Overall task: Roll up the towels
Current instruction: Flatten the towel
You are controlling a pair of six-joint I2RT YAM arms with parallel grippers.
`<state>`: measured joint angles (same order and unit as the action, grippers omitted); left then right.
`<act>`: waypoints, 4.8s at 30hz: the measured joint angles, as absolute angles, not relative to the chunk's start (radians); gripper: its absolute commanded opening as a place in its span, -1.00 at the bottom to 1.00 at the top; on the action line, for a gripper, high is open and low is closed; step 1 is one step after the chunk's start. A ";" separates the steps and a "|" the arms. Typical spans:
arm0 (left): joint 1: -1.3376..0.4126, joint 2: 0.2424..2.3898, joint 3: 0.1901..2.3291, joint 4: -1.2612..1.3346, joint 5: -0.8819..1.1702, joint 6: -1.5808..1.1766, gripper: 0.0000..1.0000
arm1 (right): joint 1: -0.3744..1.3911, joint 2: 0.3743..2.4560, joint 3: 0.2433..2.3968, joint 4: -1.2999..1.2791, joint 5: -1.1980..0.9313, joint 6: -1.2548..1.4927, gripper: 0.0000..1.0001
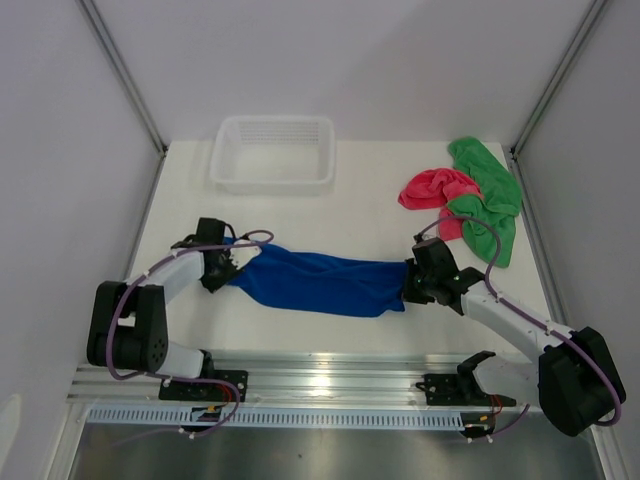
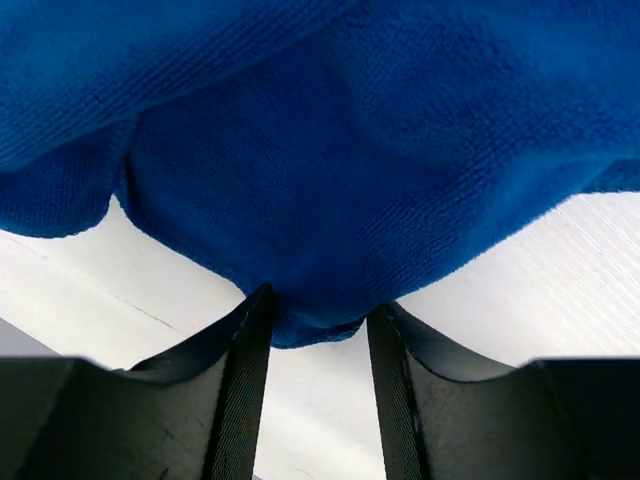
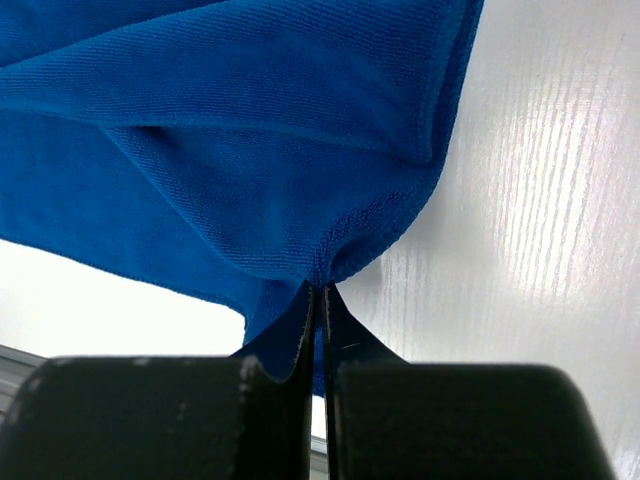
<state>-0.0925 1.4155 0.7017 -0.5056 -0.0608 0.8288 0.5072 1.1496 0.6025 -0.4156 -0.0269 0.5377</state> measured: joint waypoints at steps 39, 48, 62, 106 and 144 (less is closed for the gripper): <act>0.077 0.989 1.108 -0.958 0.248 0.777 -0.99 | 0.302 1.123 1.189 -0.785 -0.052 0.330 -1.00; 0.082 1.202 1.326 -0.770 0.227 0.676 -0.99 | 0.241 1.477 1.639 -0.733 -0.080 0.268 -1.00; 0.084 1.152 0.844 -0.638 0.313 0.899 -0.78 | 0.227 1.215 0.907 -0.484 -0.160 0.315 -1.00; 0.219 1.555 0.865 -0.737 0.185 0.574 0.22 | 0.319 1.125 0.523 -0.427 0.026 0.587 -0.20; 0.202 1.036 0.853 -0.786 0.167 0.823 0.24 | 0.323 1.032 0.852 -0.651 0.043 0.339 0.71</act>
